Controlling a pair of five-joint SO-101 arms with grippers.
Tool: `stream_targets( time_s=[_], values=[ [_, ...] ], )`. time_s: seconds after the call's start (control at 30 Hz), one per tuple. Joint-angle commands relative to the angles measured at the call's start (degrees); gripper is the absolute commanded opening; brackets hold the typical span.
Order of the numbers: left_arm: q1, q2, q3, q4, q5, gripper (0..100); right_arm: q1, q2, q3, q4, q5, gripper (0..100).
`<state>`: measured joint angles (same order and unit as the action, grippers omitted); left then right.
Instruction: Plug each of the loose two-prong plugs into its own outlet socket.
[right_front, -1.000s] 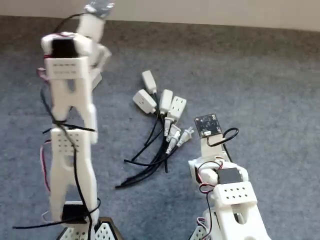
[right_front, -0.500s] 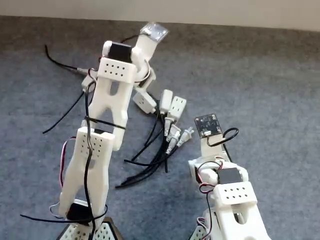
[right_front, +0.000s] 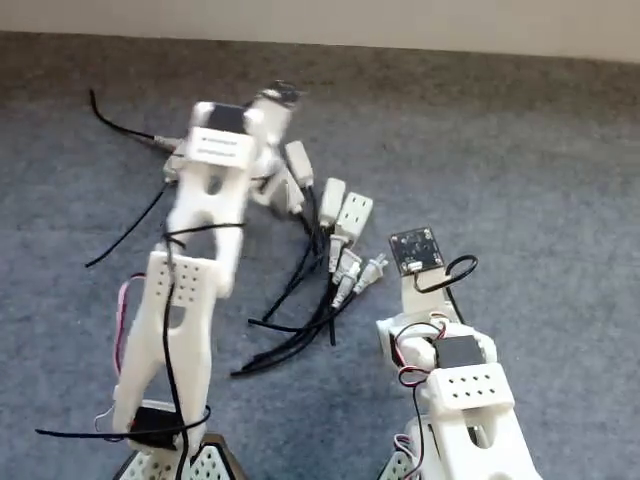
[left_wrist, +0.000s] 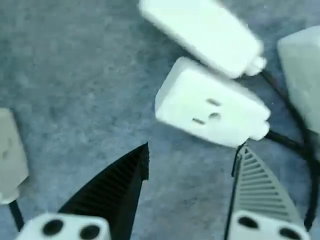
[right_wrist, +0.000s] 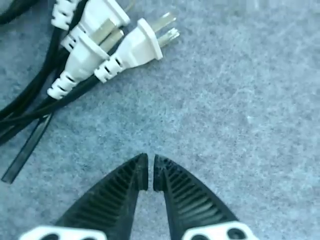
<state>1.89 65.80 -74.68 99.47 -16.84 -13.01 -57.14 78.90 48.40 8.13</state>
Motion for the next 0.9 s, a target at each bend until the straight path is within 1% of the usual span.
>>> stream_targets(
  time_s=[0.0, 0.13, 0.3, 0.57, 0.67, 0.73, 0.87],
  values=[
    [-6.0, -0.7, -3.3, 1.6, -2.2, 26, 0.7, -1.2, -0.3, -0.7, 0.4, 3.3],
    [-6.7, -0.8, -3.5, 1.5, -2.2, 26, 0.7, -1.2, -0.3, -0.7, 0.4, 3.3],
    [-6.5, -2.1, -7.8, 1.4, 2.9, 26, 0.7, -1.2, -0.3, -0.7, 0.4, 3.3],
    [0.4, -2.4, -15.5, 1.4, 5.0, 26, 0.7, -1.2, -0.3, -0.7, 0.4, 3.3],
    [1.3, -1.8, -15.1, 0.1, 6.9, 26, 0.7, -1.1, -0.3, -0.7, 0.4, 3.3],
    [1.4, 0.0, -13.5, -1.8, 7.0, 26, 0.7, -1.0, -0.3, -0.7, 0.4, 3.3],
    [1.4, 4.7, -13.5, -2.7, 7.0, 26, 0.7, -1.1, -0.3, -0.7, 0.4, 3.3]
  ],
)
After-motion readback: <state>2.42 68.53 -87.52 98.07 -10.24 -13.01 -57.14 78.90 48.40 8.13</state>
